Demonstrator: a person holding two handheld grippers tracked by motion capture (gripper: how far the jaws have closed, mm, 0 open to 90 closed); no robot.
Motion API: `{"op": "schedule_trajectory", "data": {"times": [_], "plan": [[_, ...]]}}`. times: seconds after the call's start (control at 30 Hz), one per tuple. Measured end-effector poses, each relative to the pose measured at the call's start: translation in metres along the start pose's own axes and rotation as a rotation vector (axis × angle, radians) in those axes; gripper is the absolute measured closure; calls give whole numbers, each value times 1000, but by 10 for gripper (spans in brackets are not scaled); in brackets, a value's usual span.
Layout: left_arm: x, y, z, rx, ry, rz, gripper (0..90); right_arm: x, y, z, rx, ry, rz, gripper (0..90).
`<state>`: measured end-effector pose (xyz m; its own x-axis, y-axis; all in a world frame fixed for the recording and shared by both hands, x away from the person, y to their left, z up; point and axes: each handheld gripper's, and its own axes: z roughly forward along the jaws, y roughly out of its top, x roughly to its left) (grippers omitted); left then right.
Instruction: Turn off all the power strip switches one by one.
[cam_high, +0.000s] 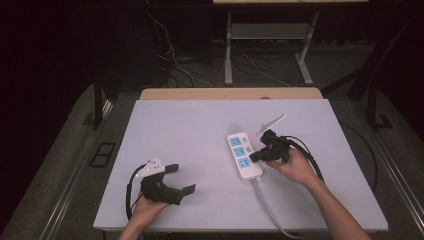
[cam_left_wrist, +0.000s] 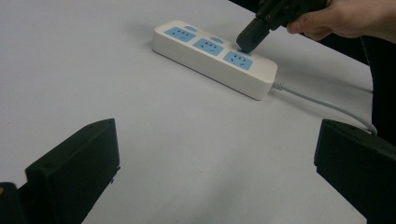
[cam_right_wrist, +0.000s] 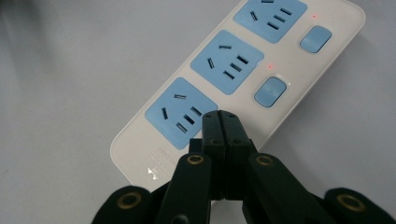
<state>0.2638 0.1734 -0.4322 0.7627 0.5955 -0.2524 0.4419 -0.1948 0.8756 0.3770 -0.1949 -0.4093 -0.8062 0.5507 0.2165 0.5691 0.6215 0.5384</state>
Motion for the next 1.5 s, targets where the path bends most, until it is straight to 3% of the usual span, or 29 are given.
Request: {"op": "schedule_trajectory", "data": {"times": [0.13, 0.27, 0.6, 1.03, 1.5], "plan": [[0, 0, 0, -2, -1, 2, 0, 2, 1, 0, 10, -16, -17, 900], [-1, 0, 0, -1, -2, 3, 0, 0, -1, 0, -5, -2, -8, 900], [-3, 0, -1, -2, -2, 6, 0, 2, -1, 1, 5, -20, -9, 900], [0, 0, -1, -1, -1, 2, 0, -2, -8, 1, -49, 10, 0, 900], [1, 0, -1, -1, 0, 0, 0, -3, -7, 0, -44, 22, 2, 900]]}}
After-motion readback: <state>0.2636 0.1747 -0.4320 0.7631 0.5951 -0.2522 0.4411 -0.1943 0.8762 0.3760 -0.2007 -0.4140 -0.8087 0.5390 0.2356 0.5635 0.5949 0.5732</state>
